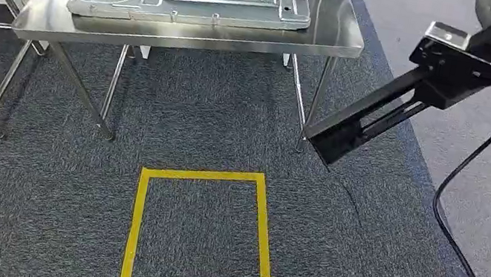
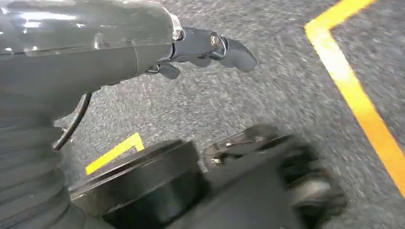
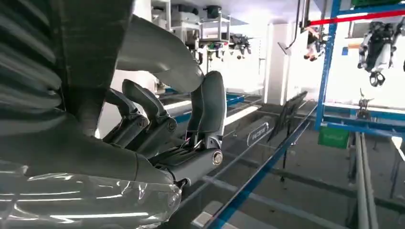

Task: Take the parts from the cabinet and place them on the table.

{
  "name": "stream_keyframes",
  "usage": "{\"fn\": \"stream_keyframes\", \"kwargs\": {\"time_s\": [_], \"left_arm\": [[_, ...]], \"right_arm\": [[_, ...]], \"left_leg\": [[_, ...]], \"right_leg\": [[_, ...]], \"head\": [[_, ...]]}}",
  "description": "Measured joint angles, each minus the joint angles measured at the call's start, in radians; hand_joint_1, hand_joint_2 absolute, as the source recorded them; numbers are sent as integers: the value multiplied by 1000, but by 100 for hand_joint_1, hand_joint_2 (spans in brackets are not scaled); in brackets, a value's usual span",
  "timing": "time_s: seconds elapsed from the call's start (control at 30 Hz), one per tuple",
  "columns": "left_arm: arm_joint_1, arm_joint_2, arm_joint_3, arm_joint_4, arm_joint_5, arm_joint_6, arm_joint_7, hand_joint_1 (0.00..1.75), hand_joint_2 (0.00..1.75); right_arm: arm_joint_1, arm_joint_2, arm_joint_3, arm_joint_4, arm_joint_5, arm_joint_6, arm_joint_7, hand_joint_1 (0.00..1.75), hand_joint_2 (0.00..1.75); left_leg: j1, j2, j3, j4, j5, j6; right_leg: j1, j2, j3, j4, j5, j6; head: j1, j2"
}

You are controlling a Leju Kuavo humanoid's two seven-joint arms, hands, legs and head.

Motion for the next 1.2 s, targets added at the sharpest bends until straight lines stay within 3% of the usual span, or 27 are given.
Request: {"fn": "stream_keyframes", "kwargs": {"time_s": [0.07,0.1,0.13,0.17,0.2,0.23,0.27,0.3,0.33,0.37,0.4,0.43,0.47,0.53,0.57,0.6,0.7,0.73,0.77,0.8,0.9,0.93,1.0,1.07,1.1,1.13,1.2], "left_arm": [[0,0,2,0,3,-2,-5,0,175],[-1,0,2,0,1,-4,-4,0,175],[-1,0,2,0,-2,-6,-3,0,175],[0,0,2,0,-6,-6,1,0,175],[2,2,2,0,-9,-7,3,0,175],[8,15,2,0,-11,-7,8,0,175],[7,10,2,0,-7,-10,6,0,175],[3,9,2,0,-6,-13,6,0,175],[-7,8,2,0,-7,-13,8,0,175],[-10,6,2,0,-7,-13,8,0,175],[-10,0,2,0,-7,-12,7,0,175],[-8,2,2,0,-6,-9,6,0,175],[-9,2,2,0,-5,-8,6,0,175],[-10,1,2,0,-5,-15,1,0,175],[-9,0,2,0,-5,-18,-2,0,175],[-9,0,2,0,-3,-18,-2,0,175],[-7,-6,2,0,-2,-18,-2,0,175],[-6,-6,3,0,0,-18,-2,0,175],[-8,-6,3,0,0,-18,-2,0,175],[-7,-5,3,0,0,-18,-2,0,175],[-3,-4,5,-1,1,-18,-2,0,175],[-3,-5,5,-1,2,-18,-2,0,175],[-6,-5,6,-1,5,-21,-2,0,175],[-11,-5,8,-1,7,-23,-3,0,175],[-14,-5,8,-1,6,-24,-1,0,175],[-14,-5,8,-1,5,-24,0,0,175],[-12,-5,9,-1,4,-23,1,0,175]], "right_arm": [[-9,4,32,15,3,0,2,175,175],[-21,7,45,23,3,-1,3,175,175],[-35,9,56,29,3,-3,6,175,175],[-45,12,67,33,2,-6,8,175,175],[-47,15,80,43,0,-10,12,175,175],[-50,15,96,66,0,-13,14,175,175],[-59,27,118,74,0,-16,14,175,175],[-57,30,133,79,-1,-14,14,175,175],[-66,27,136,84,0,-15,15,175,175],[-85,31,139,89,2,-16,17,175,175],[-98,31,141,93,7,-17,20,175,175],[-116,31,145,99,9,-17,23,175,175],[-136,32,151,109,10,-15,24,175,175],[-160,36,168,134,23,0,24,175,175],[-169,37,177,145,26,8,24,175,175],[-180,42,186,159,29,16,24,175,175],[-233,58,212,196,37,37,25,175,175],[-253,63,221,213,37,47,26,175,175],[-275,68,232,224,37,54,25,175,175],[-285,74,239,234,37,63,26,175,175],[-322,82,258,252,30,78,24,175,175],[-333,88,264,256,26,82,24,175,175],[-354,91,278,267,19,91,23,175,175],[-370,98,302,281,11,98,23,175,175],[-374,102,315,290,8,99,23,175,175],[-379,105,324,297,5,99,23,175,175],[-390,112,339,305,2,99,23,175,175]], "left_leg": [[-15,-4,-63,6,-125,16],[-24,-6,-79,-23,-163,29],[-36,-9,-87,-70,-165,46],[-46,-14,-89,-137,-104,73],[-64,-34,-89,-226,66,111],[-89,-73,-94,-302,262,128],[-95,-91,-80,-302,270,135],[-96,-84,-79,-296,260,123],[-100,-79,-76,-290,247,119],[-96,-74,-68,-295,244,125],[-87,-71,-55,-312,240,125],[-85,-64,-48,-318,233,132],[-82,-58,-45,-319,229,135],[-78,-55,-40,-319,217,134],[-76,-55,-35,-318,211,132],[-74,-55,-29,-315,204,129],[-71,-55,-5,-307,182,122],[-72,-57,-8,-303,176,117],[-75,-60,-10,-294,168,111],[-74,-60,-10,-297,163,105],[-76,-52,-12,-289,153,89],[-74,-43,-21,-260,135,77],[-57,-31,-98,-103,62,57],[-48,-24,-169,28,31,47],[-43,-24,-176,29,50,45],[-41,-24,-158,-21,93,44],[-41,-24,-82,-207,204,54]], "right_leg": [[15,6,59,-18,-25,-7],[20,9,87,-22,-36,-8],[29,18,115,-26,-52,-8],[39,17,146,-31,-73,-13],[42,19,170,-38,-93,-19],[46,30,189,-30,-111,-18],[47,53,195,-32,-127,-7],[50,51,207,-32,-144,-9],[40,61,210,-38,-151,-10],[42,68,218,-48,-156,-4],[39,57,232,-41,-165,-1],[44,27,210,-4,-184,7],[43,12,161,73,-219,15],[33,7,46,240,-271,27],[29,6,1,284,-263,32],[26,6,-19,276,-225,35],[22,1,24,57,-36,39],[23,-4,31,9,-18,36],[26,0,30,-1,-21,19],[29,1,28,-3,-25,10],[20,0,39,-9,-20,-9],[21,0,46,-11,-22,-13],[21,0,57,-10,-32,-17],[20,0,71,-10,-45,-15],[19,1,83,-10,-53,-14],[18,2,96,-10,-64,-11],[18,4,128,-11,-88,-6]], "head": [[0,0],[0,0],[0,0],[0,0],[0,0],[1,0],[-1,0],[0,0],[0,0],[-3,0],[-2,0],[-1,0],[-2,0],[-2,0],[-2,0],[-2,0],[-2,0],[-1,0],[-1,0],[-1,0],[-2,0],[-2,0],[-2,0],[-2,0],[-1,0],[-2,0],[-2,0]]}}
